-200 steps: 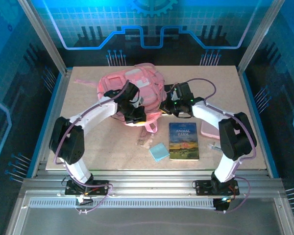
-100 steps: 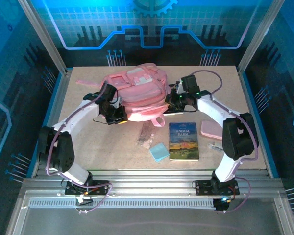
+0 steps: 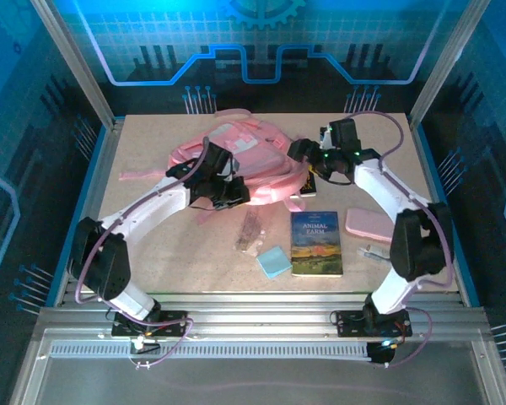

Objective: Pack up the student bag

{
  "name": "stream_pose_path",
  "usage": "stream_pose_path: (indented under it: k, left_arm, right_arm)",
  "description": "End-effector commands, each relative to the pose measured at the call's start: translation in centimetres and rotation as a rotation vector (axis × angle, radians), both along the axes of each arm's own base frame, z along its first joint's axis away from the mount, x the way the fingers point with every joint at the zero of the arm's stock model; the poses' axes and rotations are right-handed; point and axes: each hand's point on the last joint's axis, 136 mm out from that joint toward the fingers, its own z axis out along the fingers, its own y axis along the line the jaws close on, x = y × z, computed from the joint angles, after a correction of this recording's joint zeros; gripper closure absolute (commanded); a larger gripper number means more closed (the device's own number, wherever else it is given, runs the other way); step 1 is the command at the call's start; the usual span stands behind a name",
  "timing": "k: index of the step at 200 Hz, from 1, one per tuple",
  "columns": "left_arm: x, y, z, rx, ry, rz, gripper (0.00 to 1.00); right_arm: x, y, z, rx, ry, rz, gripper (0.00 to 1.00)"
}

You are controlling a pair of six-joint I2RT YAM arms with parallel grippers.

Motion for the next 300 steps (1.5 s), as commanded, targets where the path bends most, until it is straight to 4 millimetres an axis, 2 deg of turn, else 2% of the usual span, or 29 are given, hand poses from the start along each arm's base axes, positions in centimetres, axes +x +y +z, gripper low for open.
stream_pose_path:
  k: [1,26,52,67,94,104,116,127,139,182,207,229,246,271,294,300]
  left_arm:
    - [3.4,-2.6,2.9,-0.108,-0.11,0.03,1.0]
    - [3.4,-4.2,2.1,-0.095,-0.111,-0.011,1.0]
    - [3.1,-5.3,1.2,-0.112,-0.093,-0.032,1.0]
    - [2.7,-6.1,1.1,-0.129,-0.09,-0.054,1.0]
    - [1.7,-6.6,0.8,-0.133,-0.072,-0.091,1.0]
    - [1.4,-6.4,0.7,-0.124,-0.069,-0.1,1.0]
    - [1.1,-5.9,0.3,-0.096,-0.069,-0.103,1.0]
    - [1.0,-5.2,-0.3,-0.067,-0.071,-0.097,1.0]
    - [1.2,-4.2,-1.1,-0.044,-0.064,-0.079,1.0]
    - [1.8,1.7,-4.7,0.05,0.022,0.013,1.0]
    - [1.7,6.6,-6.0,0.139,0.042,0.072,1.0]
    - [2.4,11.5,-6.6,0.196,0.043,0.172,1.0]
    - [3.3,14.0,-6.4,0.21,0.012,0.246,1.0]
    - [4.8,16.0,-5.6,0.233,-0.039,0.316,1.0]
    - [5.6,15.9,-4.9,0.225,-0.058,0.325,1.0]
    - [5.7,15.8,-4.7,0.215,-0.059,0.322,0.89]
  right_arm:
    - [-3.2,0.3,0.5,0.075,0.057,0.026,0.1]
    - [-4.8,1.5,0.2,0.19,0.097,0.022,0.1]
    - [-5.4,3.4,-0.6,0.209,0.134,0.036,0.1]
    - [-5.1,4.9,-1.7,0.208,0.153,0.041,0.1]
    - [-3.1,7.5,-3.7,0.199,0.159,0.023,0.14]
    - [-2.4,8.0,-4.2,0.2,0.149,0.012,0.25]
    - [-1.6,7.6,-5.1,0.172,0.15,-0.033,0.54]
    - [-1.0,7.0,-5.6,0.155,0.143,-0.063,0.75]
    - [-0.6,6.2,-5.9,0.143,0.138,-0.095,1.0]
    - [-0.1,2.7,-5.8,0.104,0.104,-0.175,1.0]
    - [0.1,1.1,-5.7,0.09,0.092,-0.204,1.0]
    - [0.1,0.7,-5.6,0.087,0.087,-0.202,1.0]
    - [0.2,0.9,-5.3,0.087,0.082,-0.185,1.0]
    - [0.3,1.7,-4.9,0.109,0.081,-0.149,1.0]
    - [0.1,3.4,-4.0,0.145,0.069,-0.085,1.0]
    - [0.1,3.9,-3.5,0.162,0.064,-0.064,0.99]
